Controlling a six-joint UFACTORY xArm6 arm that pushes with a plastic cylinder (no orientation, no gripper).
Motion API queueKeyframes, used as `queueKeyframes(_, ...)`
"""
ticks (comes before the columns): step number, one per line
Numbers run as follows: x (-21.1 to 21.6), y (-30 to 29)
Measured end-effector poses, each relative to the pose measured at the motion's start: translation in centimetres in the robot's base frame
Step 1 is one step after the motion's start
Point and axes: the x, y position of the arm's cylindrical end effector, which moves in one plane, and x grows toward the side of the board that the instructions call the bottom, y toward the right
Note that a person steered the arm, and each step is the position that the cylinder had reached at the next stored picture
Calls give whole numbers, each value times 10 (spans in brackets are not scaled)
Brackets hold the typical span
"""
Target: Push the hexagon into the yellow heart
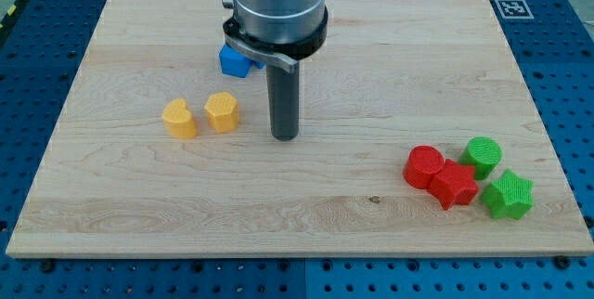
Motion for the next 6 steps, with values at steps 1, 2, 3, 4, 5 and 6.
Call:
queueKeyframes(1,0,-13)
queueKeyframes(2,-9,-13)
queueKeyframes(3,-34,-13)
queueKeyframes(4,-34,-13)
queueKeyframes(5,-31,-23)
queueKeyframes(6,-15,-48)
